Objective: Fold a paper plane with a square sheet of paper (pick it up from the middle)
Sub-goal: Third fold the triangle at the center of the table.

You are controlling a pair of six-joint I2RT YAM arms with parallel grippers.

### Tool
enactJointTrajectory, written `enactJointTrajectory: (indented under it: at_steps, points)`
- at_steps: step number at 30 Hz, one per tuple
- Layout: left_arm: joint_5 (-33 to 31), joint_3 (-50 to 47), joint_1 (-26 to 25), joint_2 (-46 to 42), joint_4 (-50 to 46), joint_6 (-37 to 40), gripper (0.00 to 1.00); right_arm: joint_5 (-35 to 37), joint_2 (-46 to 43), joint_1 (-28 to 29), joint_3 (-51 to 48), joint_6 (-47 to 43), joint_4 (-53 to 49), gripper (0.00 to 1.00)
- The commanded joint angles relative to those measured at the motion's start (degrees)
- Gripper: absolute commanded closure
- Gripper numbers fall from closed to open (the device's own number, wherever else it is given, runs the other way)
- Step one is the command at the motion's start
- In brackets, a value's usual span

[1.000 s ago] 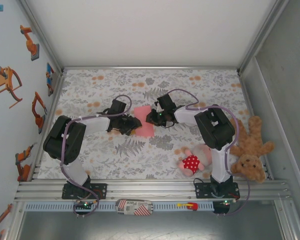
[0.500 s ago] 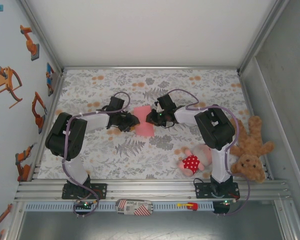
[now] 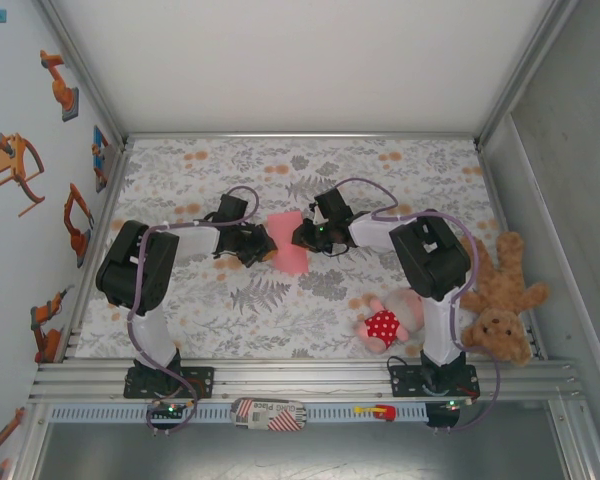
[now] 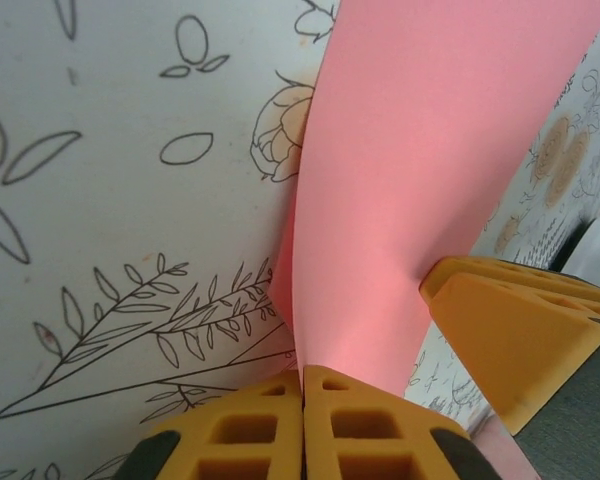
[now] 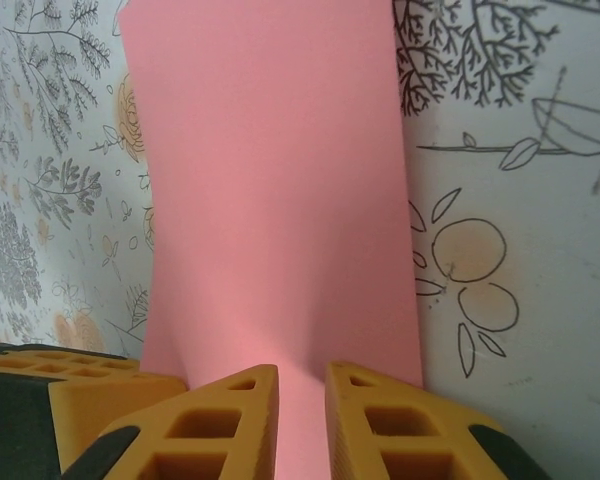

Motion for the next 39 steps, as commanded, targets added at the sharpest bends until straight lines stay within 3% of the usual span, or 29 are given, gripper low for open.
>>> enactJointTrajectory:
  at_steps: [1,5,9,11,13,14,18,22,25,32,39]
  points:
    - [0.67,-0.07,0.63,-0.99,-0.57,-0.86,0.95,4.02,-4.20,-0.56,-0.57,-4.85,-3.25,0.76]
    - [0.04,-0.40,0.99,-2.61,-1.18,-1.60,0.98,8.65,-10.20,-0.58,-1.73,-11.04,-3.49,0.59]
    - [0.02,-0.45,0.87,-3.66,-0.84,-3.16,0.99,9.09,-15.12,-0.43,-5.10,-18.73,-0.57,0.51]
    - [0.04,-0.40,0.90,-4.29,-0.73,-4.04,0.99,9.34,-17.87,-0.12,-8.36,-22.02,2.47,0.32]
    - [0.04,-0.40,0.84,-4.90,-0.71,-4.88,0.99,11.02,-20.21,0.23,-11.02,-24.13,4.77,0.02]
    - [0.04,-0.42,0.82,-5.16,-0.64,-5.27,0.99,11.77,-21.34,0.42,-11.98,-25.19,5.65,0.01]
    - [0.42,-0.37,0.86,-5.84,-0.58,-6.86,0.99,14.43,-23.96,2.23,-15.36,-30.44,8.68,0.01]
    - [0.48,0.27,0.87,-6.29,-1.94,-7.23,0.99,16.08,-24.25,5.35,-16.41,-37.70,9.14,0.08]
    - [0.22,0.82,0.84,-6.36,-3.45,-6.95,0.98,12.81,-21.67,6.55,-14.09,-41.22,6.68,0.21]
    - [0.04,1.00,0.78,-6.41,-4.18,-6.99,0.98,9.51,-18.88,10.88,-16.54,-49.48,13.50,0.25]
    - [0.24,1.23,0.58,-5.99,-4.55,-7.12,0.98,6.90,-14.04,11.70,-15.67,-53.77,14.62,0.44]
